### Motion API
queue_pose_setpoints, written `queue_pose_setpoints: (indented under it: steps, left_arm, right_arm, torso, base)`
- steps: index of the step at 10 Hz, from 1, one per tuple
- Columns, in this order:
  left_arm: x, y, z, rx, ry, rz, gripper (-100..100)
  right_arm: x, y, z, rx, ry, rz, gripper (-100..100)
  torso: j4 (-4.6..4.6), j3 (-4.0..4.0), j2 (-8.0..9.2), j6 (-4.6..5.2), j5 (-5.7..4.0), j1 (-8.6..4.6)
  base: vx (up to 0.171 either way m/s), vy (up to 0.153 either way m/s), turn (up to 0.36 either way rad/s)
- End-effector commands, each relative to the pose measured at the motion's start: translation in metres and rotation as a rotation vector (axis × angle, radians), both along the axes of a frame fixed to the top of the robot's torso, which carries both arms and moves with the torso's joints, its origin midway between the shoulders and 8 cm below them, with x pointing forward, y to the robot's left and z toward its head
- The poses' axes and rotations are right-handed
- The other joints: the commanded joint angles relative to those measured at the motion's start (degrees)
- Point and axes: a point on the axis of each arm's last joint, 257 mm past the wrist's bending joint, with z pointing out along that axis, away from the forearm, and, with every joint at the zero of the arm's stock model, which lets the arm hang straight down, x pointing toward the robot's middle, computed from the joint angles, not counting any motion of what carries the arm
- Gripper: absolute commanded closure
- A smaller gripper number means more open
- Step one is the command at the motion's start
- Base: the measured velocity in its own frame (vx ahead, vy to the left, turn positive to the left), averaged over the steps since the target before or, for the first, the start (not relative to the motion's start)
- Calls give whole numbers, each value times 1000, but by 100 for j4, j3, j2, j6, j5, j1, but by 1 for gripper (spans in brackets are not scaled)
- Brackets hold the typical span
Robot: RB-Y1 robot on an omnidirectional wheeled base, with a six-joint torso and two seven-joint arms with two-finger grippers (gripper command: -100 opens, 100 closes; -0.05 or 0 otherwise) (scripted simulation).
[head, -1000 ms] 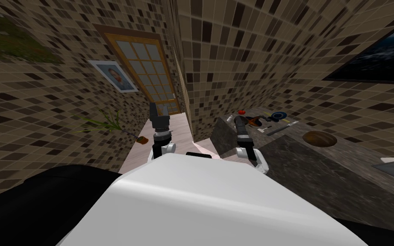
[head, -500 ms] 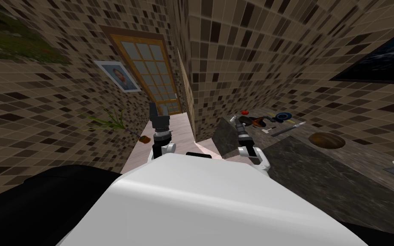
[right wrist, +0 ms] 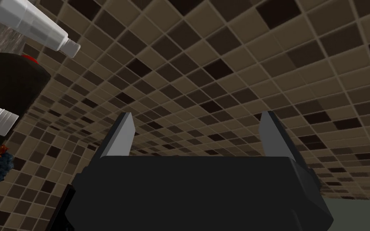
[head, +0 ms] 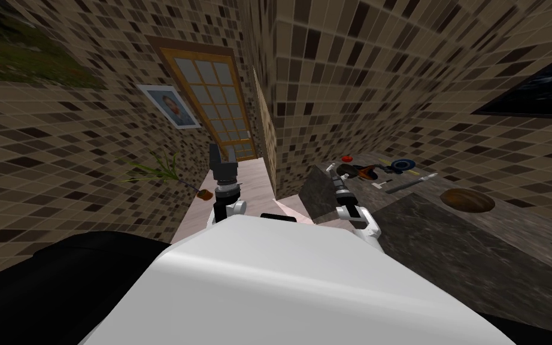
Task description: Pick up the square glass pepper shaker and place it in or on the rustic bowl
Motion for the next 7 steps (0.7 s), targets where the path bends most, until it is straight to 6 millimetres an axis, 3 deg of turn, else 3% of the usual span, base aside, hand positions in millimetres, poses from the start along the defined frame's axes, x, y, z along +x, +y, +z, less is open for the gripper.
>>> queue_pose_setpoints:
  steps: [1, 2, 3, 5, 6, 7]
  left_arm:
    - [0, 0, 0, 0, 0, 0, 0]
    - [0, 0, 0, 0, 0, 0, 0]
    - [0, 0, 0, 0, 0, 0, 0]
    - [0, 0, 0, 0, 0, 0, 0]
    - [0, 0, 0, 0, 0, 0, 0]
    - [0, 0, 0, 0, 0, 0, 0]
  right_arm:
    - [6, -19, -14, -36, 48, -32, -100]
    - [5, -22, -21, -34, 63, -39, -100]
    - [10, -40, -29, -70, 98, -67, -100]
    - [8, -45, -39, -67, 118, -77, -100]
    - [12, -64, -45, -102, 154, -108, -100]
    - [10, -68, -52, -100, 168, -115, -100]
  torso:
    - [0, 0, 0, 0, 0, 0]
    - [0, -1, -1, -2, 0, 5]
    - [0, -1, -2, -1, 1, 9]
    - [-1, -3, -5, -1, 2, 13]
    - [-1, -1, -2, 0, 0, 2]
    - [-1, -3, -6, -2, 1, 6]
  base:
    - [6, 47, 61]
    - [8, 55, 24]
    - [13, 74, 51]
    - [11, 45, 11]
    - [21, 48, 62]
    - [14, 50, 33]
